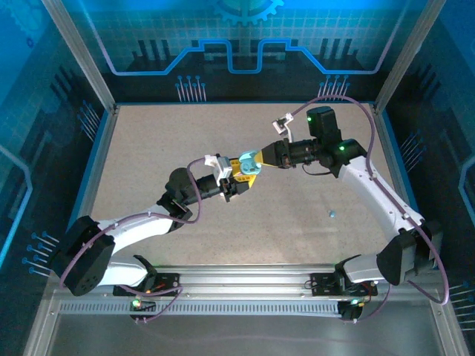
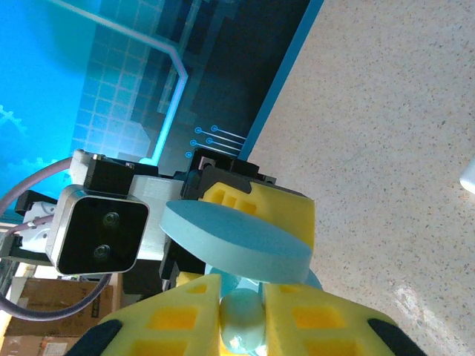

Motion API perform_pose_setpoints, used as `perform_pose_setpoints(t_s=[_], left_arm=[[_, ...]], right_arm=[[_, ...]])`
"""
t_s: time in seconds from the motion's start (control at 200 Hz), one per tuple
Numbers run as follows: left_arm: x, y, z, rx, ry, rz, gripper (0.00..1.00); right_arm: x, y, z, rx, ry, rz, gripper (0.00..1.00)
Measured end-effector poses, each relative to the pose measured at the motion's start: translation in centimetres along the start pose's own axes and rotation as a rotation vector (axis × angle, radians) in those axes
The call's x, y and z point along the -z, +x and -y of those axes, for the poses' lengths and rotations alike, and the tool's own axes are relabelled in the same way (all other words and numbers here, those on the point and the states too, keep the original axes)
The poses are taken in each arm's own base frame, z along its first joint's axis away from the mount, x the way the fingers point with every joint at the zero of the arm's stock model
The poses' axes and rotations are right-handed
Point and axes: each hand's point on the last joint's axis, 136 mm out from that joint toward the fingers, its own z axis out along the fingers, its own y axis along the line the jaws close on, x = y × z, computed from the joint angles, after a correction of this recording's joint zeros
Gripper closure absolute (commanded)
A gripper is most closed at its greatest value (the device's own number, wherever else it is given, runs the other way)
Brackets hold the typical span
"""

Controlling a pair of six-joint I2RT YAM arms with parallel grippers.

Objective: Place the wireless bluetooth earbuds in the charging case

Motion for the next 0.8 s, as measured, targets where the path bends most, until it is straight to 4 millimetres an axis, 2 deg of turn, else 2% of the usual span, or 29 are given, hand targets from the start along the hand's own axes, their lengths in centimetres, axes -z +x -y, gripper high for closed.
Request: perform_pose_setpoints(t_s=[0.265, 0.8], left_arm=[[-0.04, 0.0, -0.01, 0.001, 0.0, -0.002, 0.68], [-0.08, 0.13, 0.12, 0.004, 0.004, -0.007, 0.68]], right_arm=[[-0.32, 0.4, 0.3, 0.015, 0.025, -0.009, 0.77], [0.2, 0.5, 0.76, 0.041, 0.115, -0.011, 0.6]])
